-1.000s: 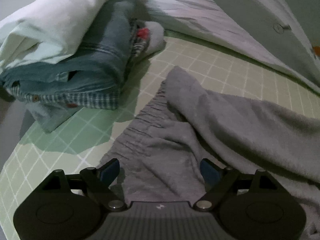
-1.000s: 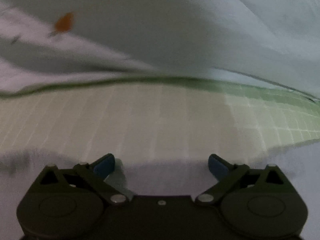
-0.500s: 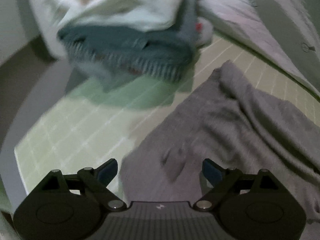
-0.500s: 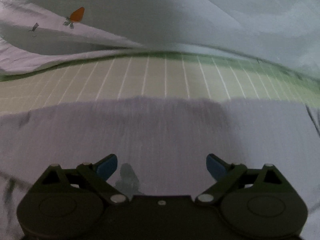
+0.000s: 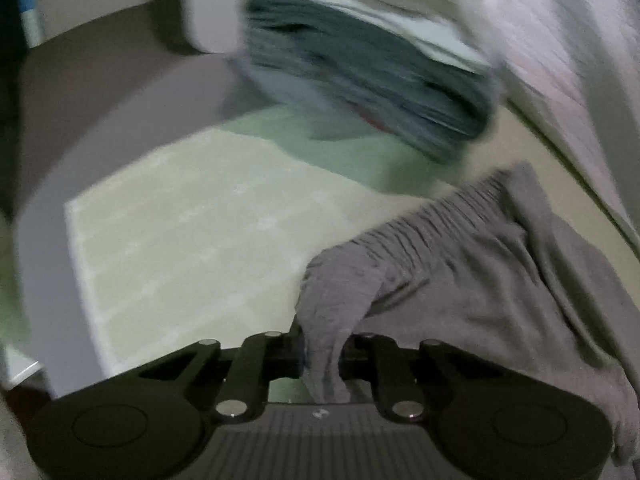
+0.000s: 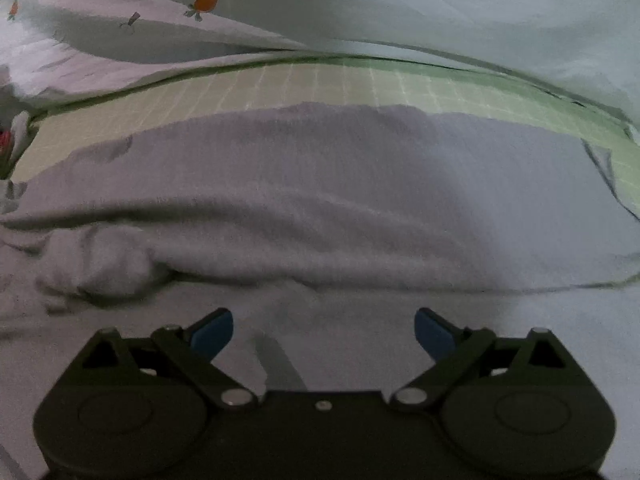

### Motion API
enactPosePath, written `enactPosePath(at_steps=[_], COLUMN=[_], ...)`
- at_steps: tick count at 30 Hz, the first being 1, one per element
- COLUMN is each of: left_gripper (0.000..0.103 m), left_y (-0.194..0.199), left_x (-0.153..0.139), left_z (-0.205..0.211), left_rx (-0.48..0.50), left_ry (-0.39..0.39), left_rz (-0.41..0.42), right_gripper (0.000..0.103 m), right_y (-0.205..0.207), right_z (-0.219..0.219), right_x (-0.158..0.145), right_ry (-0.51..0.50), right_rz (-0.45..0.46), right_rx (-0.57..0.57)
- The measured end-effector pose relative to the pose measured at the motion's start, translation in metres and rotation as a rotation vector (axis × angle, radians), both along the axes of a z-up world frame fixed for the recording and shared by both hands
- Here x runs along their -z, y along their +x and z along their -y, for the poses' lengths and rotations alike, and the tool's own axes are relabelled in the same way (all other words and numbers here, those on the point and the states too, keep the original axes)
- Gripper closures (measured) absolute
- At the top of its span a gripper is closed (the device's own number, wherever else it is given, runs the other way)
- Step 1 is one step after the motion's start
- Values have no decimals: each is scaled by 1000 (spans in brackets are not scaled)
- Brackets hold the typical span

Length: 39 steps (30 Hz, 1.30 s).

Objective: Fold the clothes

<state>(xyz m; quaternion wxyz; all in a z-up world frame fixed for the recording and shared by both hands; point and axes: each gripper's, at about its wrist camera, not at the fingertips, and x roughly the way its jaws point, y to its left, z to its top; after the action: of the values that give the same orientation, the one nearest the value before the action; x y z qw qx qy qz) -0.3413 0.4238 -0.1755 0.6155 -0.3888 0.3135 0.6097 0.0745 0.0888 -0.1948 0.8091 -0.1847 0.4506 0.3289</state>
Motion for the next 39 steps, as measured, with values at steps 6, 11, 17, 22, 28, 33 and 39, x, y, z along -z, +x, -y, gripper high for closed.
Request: enactPosePath(at_steps=[6, 11, 17, 22, 28, 33, 39], left_gripper=[47, 20, 17, 16, 16, 16, 16], left_y=[-9, 14, 74, 124, 169, 199, 234], left_x=[-14, -44, -60, -64, -54, -53, -54], left_z=[17, 62, 138, 212, 281, 314, 327], left_rx=[-30, 60, 224, 348, 463, 533, 578], left_ry=[18, 123, 164, 169, 146, 128, 130], left_rz=[-14, 17, 41, 75, 77, 76, 70], right_gripper=[3, 1, 1, 1, 15, 89, 99], right_y=[7, 39, 84, 129, 164, 153, 157], right_z=[67, 139, 232, 299, 341, 351, 368], right_x=[-1, -2, 2, 13, 25, 22, 20], right_ry=[26, 70, 30, -14, 43, 120, 85], right_rz=[-28, 5, 130, 202, 99, 106, 118], right_rx=[119, 255, 353, 409, 366, 250, 240])
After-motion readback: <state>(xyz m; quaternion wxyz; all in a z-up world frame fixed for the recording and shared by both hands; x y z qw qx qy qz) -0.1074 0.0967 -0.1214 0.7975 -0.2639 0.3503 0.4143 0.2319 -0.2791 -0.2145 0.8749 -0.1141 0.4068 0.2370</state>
